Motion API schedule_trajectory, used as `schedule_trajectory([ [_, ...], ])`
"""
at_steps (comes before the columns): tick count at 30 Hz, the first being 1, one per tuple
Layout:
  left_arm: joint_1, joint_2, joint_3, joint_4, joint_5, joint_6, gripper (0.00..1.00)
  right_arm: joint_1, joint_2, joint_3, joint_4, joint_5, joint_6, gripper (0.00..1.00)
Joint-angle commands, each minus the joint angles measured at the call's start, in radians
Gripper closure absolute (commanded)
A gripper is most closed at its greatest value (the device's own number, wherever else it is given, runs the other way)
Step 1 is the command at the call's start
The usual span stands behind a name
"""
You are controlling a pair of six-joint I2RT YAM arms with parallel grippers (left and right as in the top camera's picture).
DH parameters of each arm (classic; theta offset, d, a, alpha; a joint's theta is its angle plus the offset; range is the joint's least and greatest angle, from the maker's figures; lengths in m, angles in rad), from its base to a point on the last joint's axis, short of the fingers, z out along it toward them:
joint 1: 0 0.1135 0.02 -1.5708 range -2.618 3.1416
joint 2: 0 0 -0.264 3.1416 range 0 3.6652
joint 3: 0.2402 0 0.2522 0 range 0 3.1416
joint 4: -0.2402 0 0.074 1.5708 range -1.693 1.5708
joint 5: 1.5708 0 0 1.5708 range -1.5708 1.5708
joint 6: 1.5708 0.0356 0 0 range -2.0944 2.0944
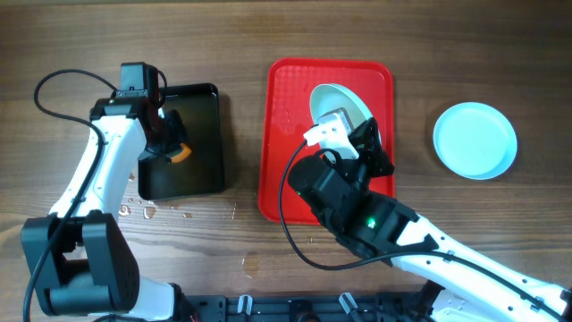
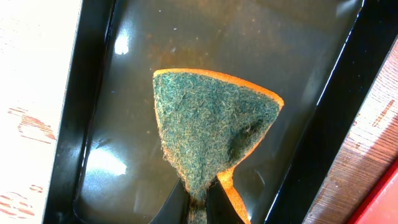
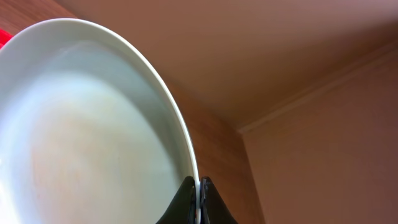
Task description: Clean dirty plates on tray and stack at the side
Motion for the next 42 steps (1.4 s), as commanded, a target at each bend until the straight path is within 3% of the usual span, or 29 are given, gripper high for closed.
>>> schedule_trajectory([
  [1,0.003,0.010,-0.005,0.003,0.013,0.020,0.96,0.005,-0.013,0.005,0.005,0.035,-0.005,0.95],
  [20,0.003,0.010,-0.005,0.003,0.020,0.020,0.96,0.005,-0.013,0.005,0.006,0.035,0.000,0.96],
  [27,0.003,0.010,-0.005,0.004,0.019,0.020,0.96,-0.003,-0.014,0.005,0.005,-0.014,0.065,0.96],
  [35,0.003,0.010,-0.005,0.007,0.020,0.020,0.96,0.024,-0.016,0.001,0.002,-0.031,0.000,0.96],
  [42,0.003,0.010,-0.005,0.005,0.020,0.020,0.96,-0.020,-0.017,-0.003,-0.007,-0.113,0.100,0.96],
])
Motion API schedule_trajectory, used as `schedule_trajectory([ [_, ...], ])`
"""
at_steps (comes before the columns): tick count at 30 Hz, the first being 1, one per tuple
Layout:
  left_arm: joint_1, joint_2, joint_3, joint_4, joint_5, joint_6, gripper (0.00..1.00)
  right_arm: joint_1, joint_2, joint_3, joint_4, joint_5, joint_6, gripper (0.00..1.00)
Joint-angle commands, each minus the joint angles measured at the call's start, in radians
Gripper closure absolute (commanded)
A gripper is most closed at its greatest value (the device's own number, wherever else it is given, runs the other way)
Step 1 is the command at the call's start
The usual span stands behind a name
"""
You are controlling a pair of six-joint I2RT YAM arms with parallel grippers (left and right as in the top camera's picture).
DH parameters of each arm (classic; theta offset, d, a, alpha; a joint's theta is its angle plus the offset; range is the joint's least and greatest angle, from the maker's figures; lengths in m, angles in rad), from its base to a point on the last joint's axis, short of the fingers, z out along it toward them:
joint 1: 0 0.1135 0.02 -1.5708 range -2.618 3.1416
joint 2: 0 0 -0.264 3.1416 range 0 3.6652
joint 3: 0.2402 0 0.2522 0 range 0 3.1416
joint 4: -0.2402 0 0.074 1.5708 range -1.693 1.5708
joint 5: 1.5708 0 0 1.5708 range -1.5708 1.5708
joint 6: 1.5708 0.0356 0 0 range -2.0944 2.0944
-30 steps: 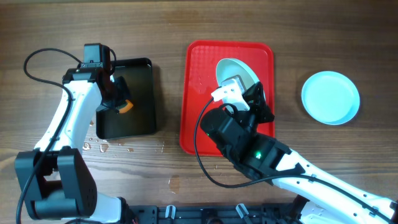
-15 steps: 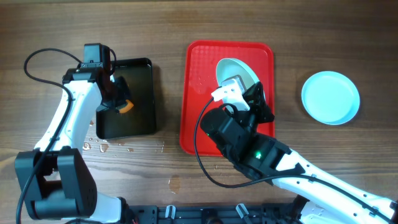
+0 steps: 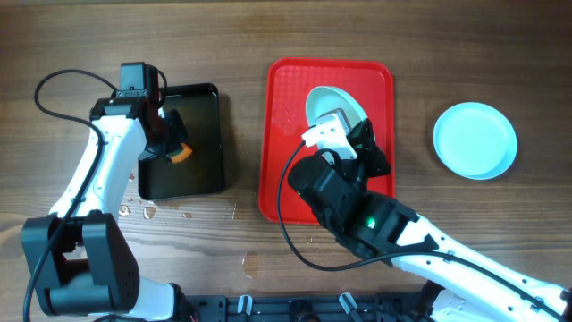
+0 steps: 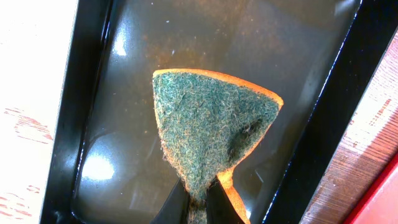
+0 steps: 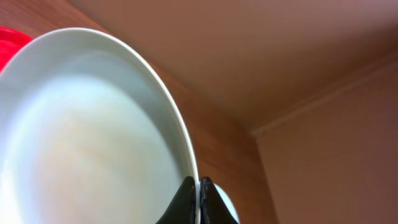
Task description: Clean dirty plates on tray and stack at the side
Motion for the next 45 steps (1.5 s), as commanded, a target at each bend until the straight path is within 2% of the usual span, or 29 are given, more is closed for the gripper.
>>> schedule_trajectory([
  [1,0.002,0.010,-0.005,0.003,0.013,0.020,0.96,-0.018,-0.019,-0.002,-0.013,-0.071,0.071,0.96],
  [7,0.002,0.010,-0.005,-0.001,0.038,0.020,0.96,-0.085,-0.015,-0.002,-0.111,-0.219,0.233,0.96],
  [8,0.002,0.010,-0.005,0.000,0.064,0.020,0.96,-0.140,-0.015,-0.002,-0.158,-0.286,0.338,0.96],
  [10,0.002,0.010,-0.005,0.002,0.076,0.023,0.96,-0.225,-0.021,-0.002,-0.194,-0.406,0.425,0.96],
  [14,0.002,0.010,-0.005,-0.002,0.088,0.073,0.96,-0.476,-0.064,-0.002,-0.200,-0.699,0.490,0.96],
  [17,0.002,0.010,-0.005,-0.009,0.087,0.072,0.96,-0.726,-0.092,-0.002,-0.224,-0.950,0.564,0.96],
  [21,0.002,0.010,-0.005,-0.009,0.095,0.072,0.96,-1.074,-0.075,-0.002,-0.258,-1.180,0.635,0.96],
  [26,0.002,0.010,-0.005,0.003,0.095,0.078,0.96,-1.364,-0.014,-0.003,-0.261,-1.279,0.647,0.96],
  [31,-0.011,0.010,-0.005,0.032,0.097,0.126,0.96,-1.466,0.082,-0.003,-0.261,-1.252,0.647,0.96],
  [33,-0.018,0.010,-0.005,0.035,0.098,0.138,0.96,-1.471,0.121,-0.003,-0.256,-1.217,0.647,0.88],
  [35,-0.028,0.010,-0.005,0.036,0.098,0.175,0.96,-1.471,0.148,-0.003,-0.255,-1.170,0.647,0.59],
  [36,-0.033,0.010,-0.005,0.035,0.097,0.182,0.96,-1.471,0.158,-0.003,-0.253,-1.166,0.647,0.52],
  [39,-0.050,0.010,-0.005,0.035,0.094,0.200,0.96,-1.471,0.156,-0.002,-0.232,-1.231,0.633,0.46],
  [40,-0.050,0.010,-0.005,0.038,0.093,0.200,0.94,-1.471,0.149,0.002,-0.227,-1.291,0.600,0.46],
  [43,-0.047,-0.002,0.008,0.027,0.093,0.199,0.65,-1.467,0.089,0.016,-0.218,-1.592,0.443,0.44],
  [44,-0.046,-0.012,0.018,0.011,0.093,0.199,0.49,-1.464,0.062,0.018,-0.219,-1.673,0.404,0.39],
  [45,-0.045,-0.022,0.026,-0.004,0.094,0.198,0.16,-1.461,0.038,0.019,-0.224,-1.727,0.386,0.32],
])
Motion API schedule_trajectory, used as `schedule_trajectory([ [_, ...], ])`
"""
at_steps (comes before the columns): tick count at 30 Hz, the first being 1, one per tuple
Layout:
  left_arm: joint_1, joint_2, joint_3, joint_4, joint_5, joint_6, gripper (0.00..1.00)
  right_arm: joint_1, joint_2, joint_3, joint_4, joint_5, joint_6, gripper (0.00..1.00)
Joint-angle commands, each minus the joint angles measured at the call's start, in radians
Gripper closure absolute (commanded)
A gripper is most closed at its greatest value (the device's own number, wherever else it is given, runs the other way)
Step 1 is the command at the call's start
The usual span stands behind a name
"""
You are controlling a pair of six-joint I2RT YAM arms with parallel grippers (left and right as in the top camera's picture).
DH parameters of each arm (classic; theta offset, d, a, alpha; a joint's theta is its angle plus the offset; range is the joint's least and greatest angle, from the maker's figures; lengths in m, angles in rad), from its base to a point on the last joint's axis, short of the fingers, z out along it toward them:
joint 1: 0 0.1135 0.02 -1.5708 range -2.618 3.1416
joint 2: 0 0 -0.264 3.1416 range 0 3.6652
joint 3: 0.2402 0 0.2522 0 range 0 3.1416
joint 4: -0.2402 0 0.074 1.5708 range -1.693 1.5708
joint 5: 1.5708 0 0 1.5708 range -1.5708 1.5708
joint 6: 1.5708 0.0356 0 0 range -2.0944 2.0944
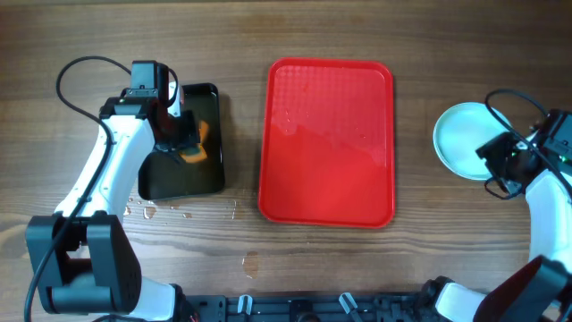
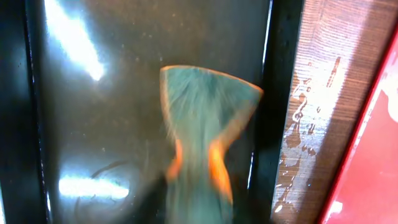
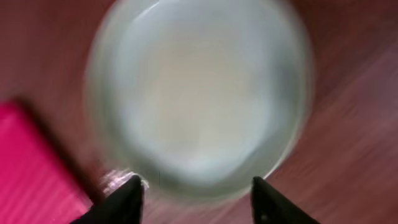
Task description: Clean dirty plates on tray and stack at the side
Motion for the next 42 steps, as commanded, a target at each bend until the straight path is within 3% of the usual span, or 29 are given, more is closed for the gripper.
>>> schedule_trajectory([
  [1,0.004,-0.042,0.040,-0.060,0.011,0.016,0.00,0.016,-0.143,0.023,-0.011,-0.394,-0.175,0.28],
  [5,0.010,-0.132,0.060,-0.140,0.012,-0.002,0.00,0.072,-0.343,0.023,-0.066,-0.564,-0.238,0.25],
  [10,0.010,-0.270,0.060,-0.246,0.012,-0.035,0.00,0.238,-0.613,0.023,-0.154,-0.603,-0.259,0.19],
  [11,0.010,-0.302,0.060,-0.268,0.012,-0.037,0.00,0.278,-0.663,0.023,-0.165,-0.598,-0.258,0.16],
  [12,0.010,-0.344,0.060,-0.298,0.013,-0.037,0.00,0.312,-0.705,0.023,-0.170,-0.595,-0.255,0.00],
  [18,0.010,-0.569,0.059,-0.417,0.011,-0.037,0.00,0.396,-0.845,0.023,-0.192,-0.596,-0.201,0.00],
  [29,0.010,-0.904,0.059,-0.463,-0.006,-0.037,0.00,0.396,-0.844,0.022,-0.217,-0.595,0.281,0.00],
  [37,0.010,-0.924,0.059,-0.467,-0.006,-0.037,0.00,0.404,-0.847,0.018,-0.217,-0.586,0.643,0.00],
  [39,0.010,-0.924,0.059,-0.466,-0.006,-0.037,0.00,0.416,-0.853,0.014,-0.217,-0.577,0.784,0.00],
  [42,0.010,-0.924,0.059,-0.466,-0.006,-0.036,0.00,0.441,-0.900,0.011,-0.217,-0.561,1.145,0.00],
])
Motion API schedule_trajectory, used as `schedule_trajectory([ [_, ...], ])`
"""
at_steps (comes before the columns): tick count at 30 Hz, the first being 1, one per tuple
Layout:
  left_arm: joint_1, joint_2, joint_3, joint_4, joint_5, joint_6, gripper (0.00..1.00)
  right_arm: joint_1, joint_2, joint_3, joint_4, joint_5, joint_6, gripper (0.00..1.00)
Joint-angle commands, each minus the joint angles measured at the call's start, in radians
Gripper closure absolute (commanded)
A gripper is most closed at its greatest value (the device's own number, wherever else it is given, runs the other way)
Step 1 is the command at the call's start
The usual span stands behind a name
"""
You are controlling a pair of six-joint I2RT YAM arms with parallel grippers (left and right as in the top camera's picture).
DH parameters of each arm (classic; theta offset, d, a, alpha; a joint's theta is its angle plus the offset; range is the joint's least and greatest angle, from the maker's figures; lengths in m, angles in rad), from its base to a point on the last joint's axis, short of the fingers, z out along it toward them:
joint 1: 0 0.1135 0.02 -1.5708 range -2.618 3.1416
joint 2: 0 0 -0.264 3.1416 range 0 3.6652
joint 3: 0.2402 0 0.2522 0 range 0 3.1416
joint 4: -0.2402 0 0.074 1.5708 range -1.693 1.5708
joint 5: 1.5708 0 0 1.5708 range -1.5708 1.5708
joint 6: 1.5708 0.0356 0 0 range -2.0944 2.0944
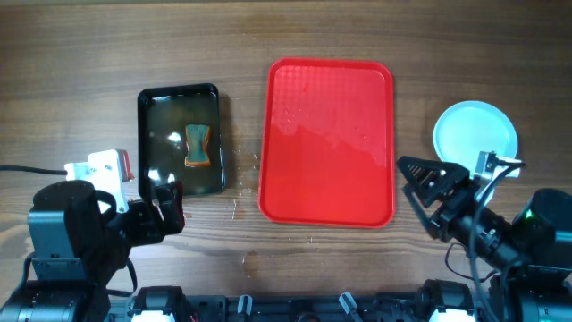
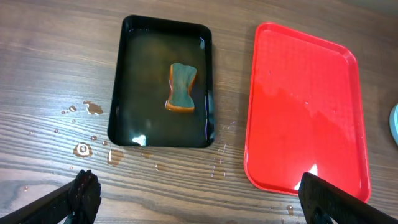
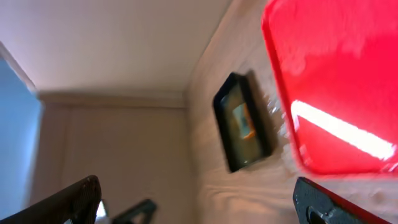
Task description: Clean dirty plates on tray and stack at the side
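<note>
The red tray (image 1: 331,143) lies bare in the middle of the table, wet and shiny, and shows too in the left wrist view as the tray (image 2: 305,112). A pale blue-white plate (image 1: 475,134) rests on the wood at the far right. The green and orange sponge (image 1: 197,146) lies loose in the black basin (image 1: 147,134). My left gripper (image 1: 166,207) is open at the near left, holding nothing. My right gripper (image 1: 427,195) is open at the near right, short of the plate, also holding nothing.
Water drops (image 2: 84,149) spot the wood in front of the basin and beside the tray. The black basin (image 2: 121,74) holds murky water around the sponge (image 2: 181,88). Both arm bases sit at the table's near edge.
Both arms have drawn back to the near edge of the table. My left gripper has left the basin, and the sponge lies free in it. My right gripper is away from the plate.
At first my left gripper was shut on the sponge in the basin and my right was shut on a white plate's rim, tilted over the red tray. Later the tray was bare, the plate lay at the far right, right gripper open. Now both arms are withdrawn.
</note>
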Motion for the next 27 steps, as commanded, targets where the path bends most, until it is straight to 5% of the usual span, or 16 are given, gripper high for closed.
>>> schedule_trajectory([
  [1,0.008,-0.001,0.014,-0.001,-0.003,-0.010,0.00,0.021,-0.062,-0.005,-0.001,0.023,0.512,0.01],
  [6,0.008,-0.001,0.014,-0.001,-0.003,-0.010,0.00,0.021,-0.119,-0.064,0.002,0.030,0.928,0.00],
  [13,0.008,-0.001,0.014,-0.001,-0.003,-0.010,0.00,0.036,-0.160,-0.169,-0.002,0.016,0.891,0.00],
  [15,0.008,-0.001,0.014,-0.001,-0.003,-0.010,0.00,0.041,-0.179,-0.186,-0.019,0.039,0.651,0.00],
  [18,0.008,-0.001,0.014,-0.001,-0.003,-0.010,0.00,0.042,-0.201,-0.192,-0.169,0.115,0.040,0.00],
  [21,0.008,-0.001,0.014,-0.001,-0.003,-0.010,0.00,0.042,-0.219,-0.192,-0.311,0.263,-0.358,0.00],
  [27,0.008,-0.001,0.014,-0.001,-0.003,-0.010,0.00,0.042,-0.264,-0.195,-0.063,0.476,-0.814,0.00],
])
